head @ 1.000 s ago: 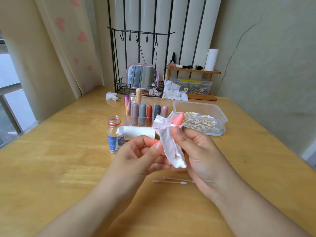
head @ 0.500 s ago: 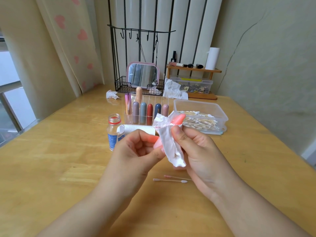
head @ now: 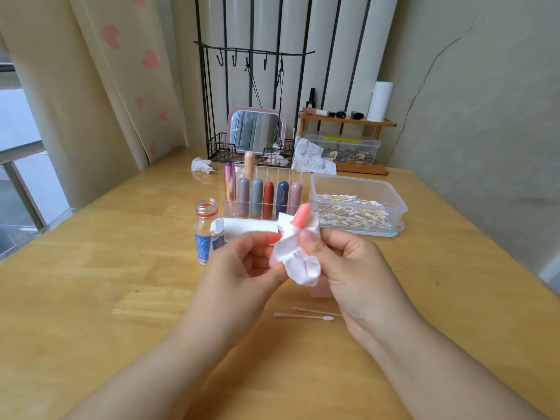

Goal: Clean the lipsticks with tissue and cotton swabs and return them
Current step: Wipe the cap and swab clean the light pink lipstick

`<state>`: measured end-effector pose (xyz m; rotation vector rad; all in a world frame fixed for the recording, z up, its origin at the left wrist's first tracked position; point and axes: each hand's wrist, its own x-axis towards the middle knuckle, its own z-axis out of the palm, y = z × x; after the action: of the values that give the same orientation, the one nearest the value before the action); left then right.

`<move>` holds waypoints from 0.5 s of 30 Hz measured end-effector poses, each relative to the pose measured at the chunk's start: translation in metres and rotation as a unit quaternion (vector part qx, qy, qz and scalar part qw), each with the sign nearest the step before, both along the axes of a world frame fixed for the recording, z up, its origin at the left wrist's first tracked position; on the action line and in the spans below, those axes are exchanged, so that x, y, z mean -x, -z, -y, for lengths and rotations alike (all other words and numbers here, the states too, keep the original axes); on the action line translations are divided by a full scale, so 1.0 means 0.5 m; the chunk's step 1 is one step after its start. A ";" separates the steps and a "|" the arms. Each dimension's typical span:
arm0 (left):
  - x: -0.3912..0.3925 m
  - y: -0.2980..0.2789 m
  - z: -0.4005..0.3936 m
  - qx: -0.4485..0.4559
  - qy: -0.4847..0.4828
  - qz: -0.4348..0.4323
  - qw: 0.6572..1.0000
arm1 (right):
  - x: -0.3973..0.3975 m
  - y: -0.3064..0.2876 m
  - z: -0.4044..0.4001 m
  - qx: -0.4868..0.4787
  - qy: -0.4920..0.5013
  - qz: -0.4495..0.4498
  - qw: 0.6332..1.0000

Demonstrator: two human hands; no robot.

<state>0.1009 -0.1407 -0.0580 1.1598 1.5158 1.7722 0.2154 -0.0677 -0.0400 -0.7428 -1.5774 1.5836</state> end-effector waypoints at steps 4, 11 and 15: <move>0.014 0.010 -0.007 0.044 -0.031 -0.023 0.998 | -0.019 -0.008 -0.031 -0.098 0.086 0.091 0.987; 0.038 0.035 -0.024 0.133 -0.107 -0.214 0.962 | -0.086 -0.023 -0.111 -0.346 0.188 0.304 0.867; 0.043 0.042 -0.028 0.154 -0.118 -0.272 0.942 | -0.094 -0.026 -0.117 -0.365 0.064 0.391 0.842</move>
<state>0.0796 -0.1269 -0.0788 1.4194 2.2444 1.3307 0.2624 -0.0092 -0.0270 -1.0682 -2.4227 0.4375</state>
